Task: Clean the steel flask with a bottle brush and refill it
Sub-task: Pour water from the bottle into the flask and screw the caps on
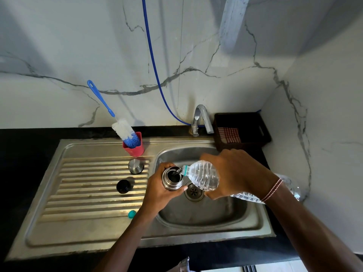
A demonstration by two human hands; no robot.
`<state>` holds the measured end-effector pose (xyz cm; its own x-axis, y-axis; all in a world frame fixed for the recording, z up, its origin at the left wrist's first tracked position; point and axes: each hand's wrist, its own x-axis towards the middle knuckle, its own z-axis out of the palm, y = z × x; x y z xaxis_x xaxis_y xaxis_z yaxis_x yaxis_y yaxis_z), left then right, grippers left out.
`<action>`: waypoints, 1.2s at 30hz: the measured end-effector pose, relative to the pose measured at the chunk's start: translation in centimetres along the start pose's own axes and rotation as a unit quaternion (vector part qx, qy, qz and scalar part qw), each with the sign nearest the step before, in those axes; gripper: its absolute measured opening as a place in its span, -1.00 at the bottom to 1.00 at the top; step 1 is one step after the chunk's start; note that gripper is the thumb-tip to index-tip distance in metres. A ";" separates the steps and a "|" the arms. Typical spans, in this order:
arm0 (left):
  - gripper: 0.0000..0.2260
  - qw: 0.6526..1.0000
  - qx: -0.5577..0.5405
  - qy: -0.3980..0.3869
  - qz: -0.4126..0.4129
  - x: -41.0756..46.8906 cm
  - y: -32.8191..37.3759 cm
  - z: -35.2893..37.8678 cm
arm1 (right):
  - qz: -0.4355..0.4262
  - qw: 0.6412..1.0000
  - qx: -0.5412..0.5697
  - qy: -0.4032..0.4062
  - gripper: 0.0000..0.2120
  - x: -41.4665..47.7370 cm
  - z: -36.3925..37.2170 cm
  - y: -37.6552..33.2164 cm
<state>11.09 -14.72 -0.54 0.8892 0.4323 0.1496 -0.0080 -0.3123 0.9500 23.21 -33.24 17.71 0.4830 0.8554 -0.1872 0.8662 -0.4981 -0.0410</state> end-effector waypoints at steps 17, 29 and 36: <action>-0.40 1.000 -0.015 -0.005 -0.018 -0.4 -0.3 -0.2 | 0.004 1.000 -0.006 -0.007 -0.19 -0.2 -0.3 -0.3; -0.42 1.000 -0.010 -0.003 -0.020 -0.4 0.0 -0.3 | 0.007 1.000 -0.007 -0.014 -0.17 -0.2 -0.1 -0.1; -0.43 1.000 0.001 0.003 -0.016 -0.5 0.2 -0.4 | 0.007 1.000 -0.002 -0.014 -0.16 -0.2 -0.1 -0.1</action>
<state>10.49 -14.68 -0.28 0.8866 0.4468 0.1198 0.0218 -0.2991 0.9540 23.05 -33.32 17.85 0.4911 0.8441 -0.2153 0.8599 -0.5092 -0.0351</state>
